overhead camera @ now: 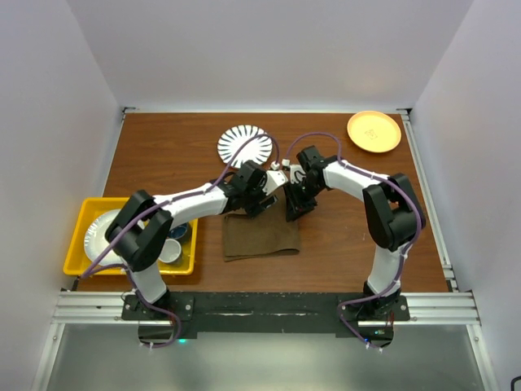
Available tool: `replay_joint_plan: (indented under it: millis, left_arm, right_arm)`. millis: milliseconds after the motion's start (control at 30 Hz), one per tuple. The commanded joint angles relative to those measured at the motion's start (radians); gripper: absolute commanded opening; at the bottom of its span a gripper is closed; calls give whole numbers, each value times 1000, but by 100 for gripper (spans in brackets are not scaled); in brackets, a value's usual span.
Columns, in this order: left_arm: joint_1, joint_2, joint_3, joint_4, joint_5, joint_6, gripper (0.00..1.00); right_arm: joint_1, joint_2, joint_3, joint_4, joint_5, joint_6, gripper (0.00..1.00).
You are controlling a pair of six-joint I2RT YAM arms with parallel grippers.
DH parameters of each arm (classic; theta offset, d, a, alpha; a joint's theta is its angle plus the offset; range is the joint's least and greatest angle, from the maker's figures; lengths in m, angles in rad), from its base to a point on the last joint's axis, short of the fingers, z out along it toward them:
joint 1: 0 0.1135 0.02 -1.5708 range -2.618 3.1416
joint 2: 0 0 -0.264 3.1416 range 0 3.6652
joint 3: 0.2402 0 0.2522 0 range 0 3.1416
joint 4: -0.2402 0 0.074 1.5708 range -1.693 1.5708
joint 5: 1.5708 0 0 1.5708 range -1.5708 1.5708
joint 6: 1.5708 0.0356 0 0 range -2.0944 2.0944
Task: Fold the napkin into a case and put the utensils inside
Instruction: Fold the rectangle-folded napkin at the center of the board.
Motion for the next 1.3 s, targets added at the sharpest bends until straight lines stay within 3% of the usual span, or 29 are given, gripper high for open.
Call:
replay_joint_plan:
  millis: [0, 133, 400, 500, 600, 633, 733, 933, 1000, 1100, 1267]
  left_arm:
    - [-4, 43, 37, 31, -131, -15, 82]
    - [12, 40, 30, 9, -188, 12, 82]
    - [209, -124, 22, -109, -104, 49, 80]
    - [298, -186, 7, -138, 17, 62, 82]
    - [390, -259, -10, -158, 240, 94, 87]
    - [435, -277, -13, -162, 381, 98, 88]
    - [463, -315, -21, -195, 574, 135, 90]
    - [460, -332, -50, -281, 827, 278, 81]
    - [457, -363, -91, -235, 849, 305, 77]
    - [444, -375, -116, -83, 804, 215, 69]
    - [274, -216, -15, -95, 547, 195, 60]
  right_arm:
    - [-1, 22, 7, 14, 34, 14, 31]
    - [-2, 38, 4, 7, 66, 11, 32]
    - [-2, 35, 11, -9, 193, -16, 32]
    - [-2, 45, 37, -8, 229, -39, 32]
    - [-2, 55, 74, 3, 247, -80, 32]
    - [-4, 56, 99, 4, 256, -91, 32]
    - [-4, 70, 160, 3, 276, -131, 34]
    - [-4, -23, 226, -86, 50, -281, 50]
    - [-4, -69, 203, -92, 14, -316, 52]
    - [-4, -131, 150, -101, 14, -324, 52]
    - [-5, -139, 79, -99, 40, -266, 41]
